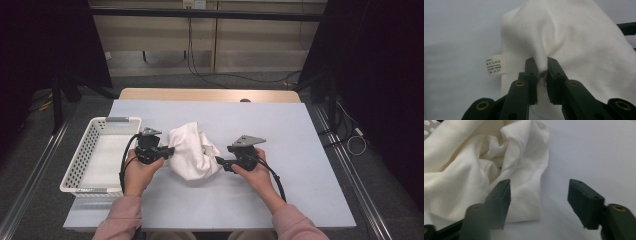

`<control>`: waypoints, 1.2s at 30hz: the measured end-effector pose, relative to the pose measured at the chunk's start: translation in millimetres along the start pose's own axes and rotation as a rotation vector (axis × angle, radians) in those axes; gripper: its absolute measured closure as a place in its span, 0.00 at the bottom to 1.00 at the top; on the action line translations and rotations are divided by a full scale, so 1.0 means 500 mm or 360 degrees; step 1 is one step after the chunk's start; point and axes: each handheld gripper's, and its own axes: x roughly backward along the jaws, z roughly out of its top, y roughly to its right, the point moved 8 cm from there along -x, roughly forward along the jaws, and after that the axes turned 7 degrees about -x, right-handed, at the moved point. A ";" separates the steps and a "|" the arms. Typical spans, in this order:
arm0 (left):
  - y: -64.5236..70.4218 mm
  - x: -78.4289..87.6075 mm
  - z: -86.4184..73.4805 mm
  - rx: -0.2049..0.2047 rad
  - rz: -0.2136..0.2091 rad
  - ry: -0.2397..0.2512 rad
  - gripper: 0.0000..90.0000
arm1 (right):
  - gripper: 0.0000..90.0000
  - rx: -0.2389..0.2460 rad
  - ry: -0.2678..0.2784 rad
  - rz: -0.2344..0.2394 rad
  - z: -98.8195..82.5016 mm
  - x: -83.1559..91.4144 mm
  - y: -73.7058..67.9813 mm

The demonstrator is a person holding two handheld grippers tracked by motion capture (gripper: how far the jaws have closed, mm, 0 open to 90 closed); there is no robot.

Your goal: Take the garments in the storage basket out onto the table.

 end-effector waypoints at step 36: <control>0.011 -0.036 0.063 -0.0029 -0.0005 0.0135 0.88 | 0.97 -0.0292 0.0153 -0.0306 -0.049 0.201 0.185</control>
